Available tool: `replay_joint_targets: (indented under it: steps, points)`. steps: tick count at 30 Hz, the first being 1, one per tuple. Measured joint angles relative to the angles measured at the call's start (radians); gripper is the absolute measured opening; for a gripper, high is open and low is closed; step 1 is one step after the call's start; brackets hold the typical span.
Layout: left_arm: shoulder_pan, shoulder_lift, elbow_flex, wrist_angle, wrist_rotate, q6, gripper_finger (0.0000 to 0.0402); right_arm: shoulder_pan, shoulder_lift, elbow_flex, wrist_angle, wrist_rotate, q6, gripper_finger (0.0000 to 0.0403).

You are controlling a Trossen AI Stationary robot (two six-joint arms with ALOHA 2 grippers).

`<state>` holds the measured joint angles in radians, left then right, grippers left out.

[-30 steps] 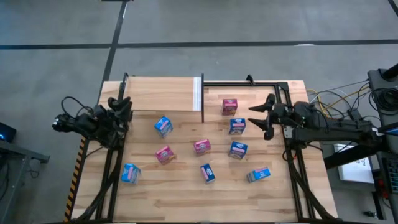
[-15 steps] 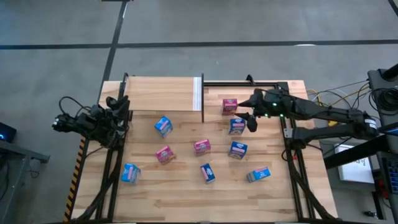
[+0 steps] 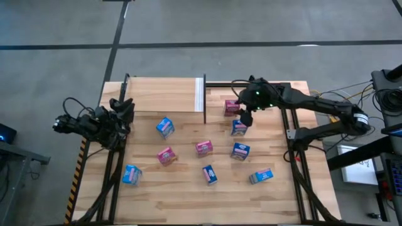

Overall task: Stack cereal on shelf
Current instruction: Put the top blue cereal box on the shelf

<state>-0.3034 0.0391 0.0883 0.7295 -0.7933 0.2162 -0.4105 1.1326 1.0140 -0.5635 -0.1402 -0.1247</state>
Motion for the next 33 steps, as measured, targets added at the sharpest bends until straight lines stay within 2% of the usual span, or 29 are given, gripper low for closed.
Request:
replay_joint_targets:
  steps: [8,14,21,33]
  points:
    - [0.000,0.000,0.000,-0.001,0.000,0.000,0.0135,-0.003,0.108,0.116,-0.081,0.000,-0.051,0.0219]
    - [0.000,0.000,0.000,-0.001,0.000,-0.001,0.0135,-0.003,0.159,0.155,-0.095,0.001,-0.071,0.0219]
    - [0.000,0.000,0.000,-0.001,0.000,-0.001,0.0135,-0.002,0.178,0.157,-0.149,0.001,-0.149,0.0219]
    - [0.000,0.000,0.000,0.003,0.000,0.005,0.0135,-0.002,0.167,0.156,-0.143,0.008,-0.124,0.0219]
